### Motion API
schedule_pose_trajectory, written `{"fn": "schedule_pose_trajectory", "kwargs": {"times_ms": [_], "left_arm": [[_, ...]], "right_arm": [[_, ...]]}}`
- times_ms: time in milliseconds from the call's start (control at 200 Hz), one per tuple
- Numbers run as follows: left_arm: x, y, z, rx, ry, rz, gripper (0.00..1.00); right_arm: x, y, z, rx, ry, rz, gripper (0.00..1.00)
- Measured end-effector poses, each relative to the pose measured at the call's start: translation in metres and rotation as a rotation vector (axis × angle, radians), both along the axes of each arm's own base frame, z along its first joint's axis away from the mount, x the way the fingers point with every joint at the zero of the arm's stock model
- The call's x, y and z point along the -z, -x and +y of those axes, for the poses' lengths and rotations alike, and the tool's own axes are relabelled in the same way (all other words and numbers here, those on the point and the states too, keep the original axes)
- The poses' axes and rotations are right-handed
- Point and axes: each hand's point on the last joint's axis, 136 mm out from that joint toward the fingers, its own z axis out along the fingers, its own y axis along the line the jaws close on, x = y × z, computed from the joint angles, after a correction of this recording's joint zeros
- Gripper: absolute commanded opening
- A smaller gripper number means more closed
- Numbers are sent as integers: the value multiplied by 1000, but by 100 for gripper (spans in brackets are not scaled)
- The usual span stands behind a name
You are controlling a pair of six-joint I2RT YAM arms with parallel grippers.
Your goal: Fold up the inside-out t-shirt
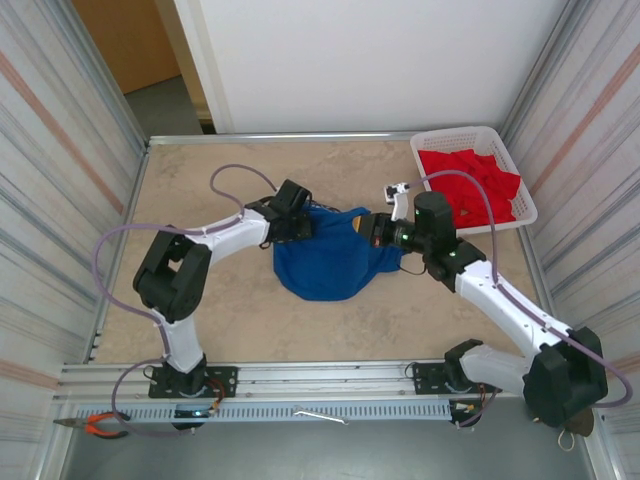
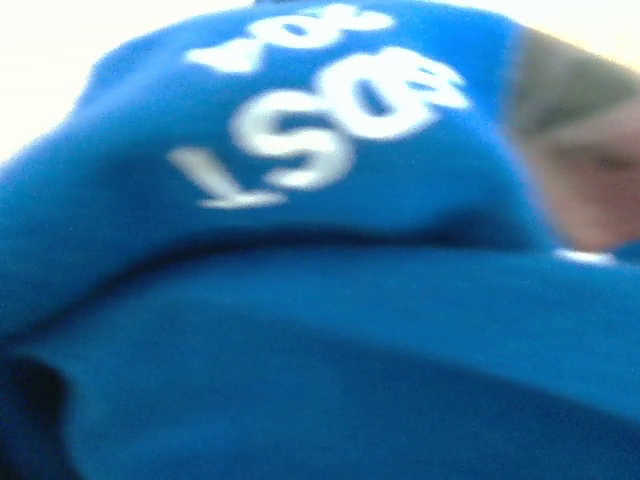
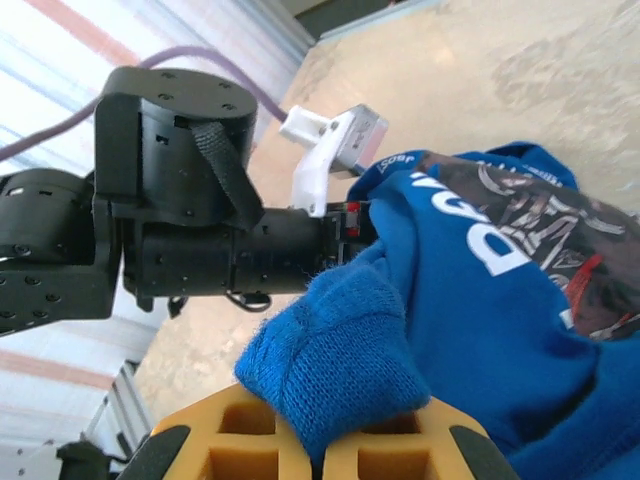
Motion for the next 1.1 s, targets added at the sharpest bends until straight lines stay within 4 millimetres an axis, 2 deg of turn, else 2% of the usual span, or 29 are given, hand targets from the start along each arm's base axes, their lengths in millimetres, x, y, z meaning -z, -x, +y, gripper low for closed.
{"fn": "schedule_pose_trajectory", "kwargs": {"times_ms": [110, 175, 245, 366, 381, 421, 446, 496, 556, 606, 676, 817, 922, 1017, 1097], "left_arm": [[-22, 2, -9, 75, 84, -35, 0], [-46, 11, -18, 144, 161, -78, 0], [-81, 23, -27, 224, 258, -155, 0], [-140, 47, -37, 356, 449, -320, 0], [-145, 49, -37, 368, 468, -338, 0], [-155, 55, -37, 400, 516, -380, 0], [-158, 57, -37, 417, 541, -399, 0], [-161, 60, -36, 439, 587, -421, 0], [-160, 60, -34, 455, 631, -423, 0], [-160, 60, -34, 468, 660, -419, 0], [-163, 59, -35, 486, 687, -423, 0], [-168, 63, -39, 523, 723, -425, 0], [-169, 64, -41, 537, 734, -423, 0], [-169, 64, -42, 545, 740, -417, 0], [-168, 64, -43, 546, 743, -413, 0]], "right_arm": [[6, -21, -25, 121, 5, 29, 0], [18, -36, -38, 190, 17, 56, 0], [44, -51, -47, 251, 44, 117, 0], [107, -62, -49, 290, 116, 265, 0], [113, -62, -49, 291, 122, 282, 6], [132, -62, -49, 292, 144, 332, 38], [141, -61, -48, 285, 156, 354, 49], [157, -55, -48, 271, 180, 404, 61], [165, -47, -47, 249, 206, 433, 64], [161, -41, -47, 231, 224, 429, 64], [141, -31, -44, 205, 235, 378, 62], [62, -15, -30, 134, 203, 158, 63], [11, -6, -6, 46, 181, 2, 66], [-9, 0, 16, -31, 198, -71, 67], [-12, 0, 32, -81, 222, -91, 67]]}}
